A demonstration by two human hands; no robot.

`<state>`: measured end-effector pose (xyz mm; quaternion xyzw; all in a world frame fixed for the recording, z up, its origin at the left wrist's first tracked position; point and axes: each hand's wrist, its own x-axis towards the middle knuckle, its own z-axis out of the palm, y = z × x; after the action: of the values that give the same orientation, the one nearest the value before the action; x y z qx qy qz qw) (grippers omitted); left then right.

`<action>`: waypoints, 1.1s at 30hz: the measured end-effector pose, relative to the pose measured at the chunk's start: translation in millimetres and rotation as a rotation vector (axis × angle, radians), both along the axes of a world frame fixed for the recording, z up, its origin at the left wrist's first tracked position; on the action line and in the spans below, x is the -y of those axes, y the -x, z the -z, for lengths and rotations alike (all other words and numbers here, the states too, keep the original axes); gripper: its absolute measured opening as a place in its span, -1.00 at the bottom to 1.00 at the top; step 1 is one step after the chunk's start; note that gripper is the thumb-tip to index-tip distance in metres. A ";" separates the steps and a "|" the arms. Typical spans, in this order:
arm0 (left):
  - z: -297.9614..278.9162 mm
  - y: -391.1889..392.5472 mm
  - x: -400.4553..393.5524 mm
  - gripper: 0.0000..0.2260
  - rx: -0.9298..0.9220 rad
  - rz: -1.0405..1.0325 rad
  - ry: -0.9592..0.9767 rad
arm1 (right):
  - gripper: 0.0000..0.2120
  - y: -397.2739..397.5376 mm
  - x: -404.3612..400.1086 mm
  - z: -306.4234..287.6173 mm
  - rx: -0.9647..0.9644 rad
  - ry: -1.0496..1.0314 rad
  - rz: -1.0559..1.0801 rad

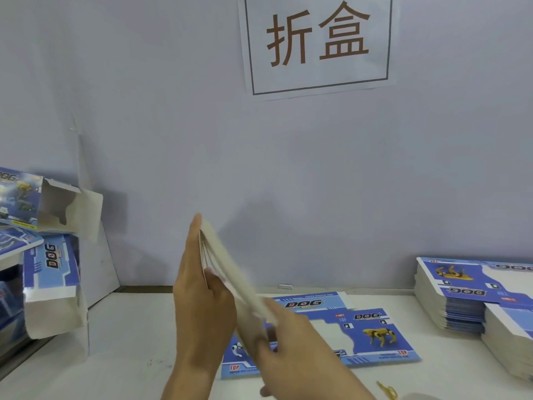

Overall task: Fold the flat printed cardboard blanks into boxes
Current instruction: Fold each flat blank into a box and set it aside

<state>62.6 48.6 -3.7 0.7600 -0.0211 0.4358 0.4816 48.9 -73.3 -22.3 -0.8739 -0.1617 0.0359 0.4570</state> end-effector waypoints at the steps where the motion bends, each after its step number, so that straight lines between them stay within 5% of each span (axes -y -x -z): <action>1: -0.3 -0.3 -1.5 -0.27 -0.011 0.006 -0.044 | -0.57 -1.4 5.2 -1.3 0.021 -0.017 0.051; 7: -8.8 2.8 -2.3 -0.25 -0.076 0.193 -0.357 | -0.87 -15.6 61.2 -16.4 0.127 -0.288 0.485; 10: -9.3 10.3 13.3 -0.36 -0.108 0.303 -0.506 | -0.81 -17.7 86.2 -23.1 0.139 -0.294 0.574; 16: -1.8 11.3 20.2 -0.29 -0.166 0.453 -0.522 | -0.68 -10.6 102.2 -30.3 0.152 -0.192 0.491; 21: 4.7 2.6 2.3 0.12 -0.238 0.396 -0.531 | -0.67 -6.1 105.3 -36.5 0.227 -0.161 0.428; 28: 7.9 1.0 21.3 -0.32 -0.020 0.445 -0.646 | -0.78 -11.6 116.9 -36.1 0.222 -0.200 0.667; 33: 7.8 -7.3 12.2 -0.16 -0.026 0.350 -0.453 | -0.79 -5.4 116.3 -40.7 0.124 -0.261 0.416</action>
<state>69.9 36.4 -11.5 0.8386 -0.2429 0.3204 0.3676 54.4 -189.7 18.4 -0.8226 -0.0091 -0.1337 0.5526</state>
